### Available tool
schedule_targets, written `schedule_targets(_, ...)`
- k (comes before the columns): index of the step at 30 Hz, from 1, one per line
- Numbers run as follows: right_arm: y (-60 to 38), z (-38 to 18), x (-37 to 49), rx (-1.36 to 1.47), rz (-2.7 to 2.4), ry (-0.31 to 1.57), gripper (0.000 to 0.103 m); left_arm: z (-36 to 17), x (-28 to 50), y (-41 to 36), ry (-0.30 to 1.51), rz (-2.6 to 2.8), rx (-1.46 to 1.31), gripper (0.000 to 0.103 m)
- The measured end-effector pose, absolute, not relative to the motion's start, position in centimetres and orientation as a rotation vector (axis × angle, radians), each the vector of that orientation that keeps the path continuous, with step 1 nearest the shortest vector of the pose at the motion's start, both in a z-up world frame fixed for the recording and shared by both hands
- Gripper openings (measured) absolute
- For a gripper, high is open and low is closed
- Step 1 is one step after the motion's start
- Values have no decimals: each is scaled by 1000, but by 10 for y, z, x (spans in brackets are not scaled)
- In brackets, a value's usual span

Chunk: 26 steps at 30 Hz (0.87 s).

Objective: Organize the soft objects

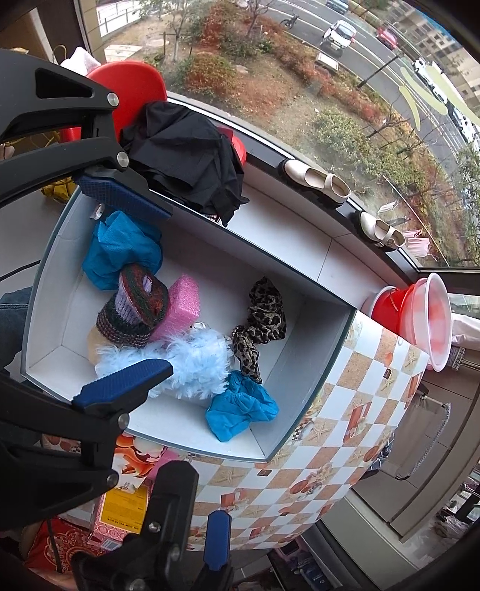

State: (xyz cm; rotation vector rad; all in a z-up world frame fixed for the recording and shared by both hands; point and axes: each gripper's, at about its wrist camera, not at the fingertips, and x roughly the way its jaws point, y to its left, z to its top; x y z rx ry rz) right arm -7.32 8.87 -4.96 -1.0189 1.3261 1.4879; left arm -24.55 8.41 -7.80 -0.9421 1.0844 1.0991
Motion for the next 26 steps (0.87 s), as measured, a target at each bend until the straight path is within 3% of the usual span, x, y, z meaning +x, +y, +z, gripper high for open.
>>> schedule_targets(21, 78, -45, -79, -1059, 1472, 1237, 103, -80, -246, 72, 1100, 1102, -948, 80)
schedule_targets(26, 76, -49, -78, -1040, 1475, 1272, 103, -68, -251, 67, 995, 1091, -917, 80)
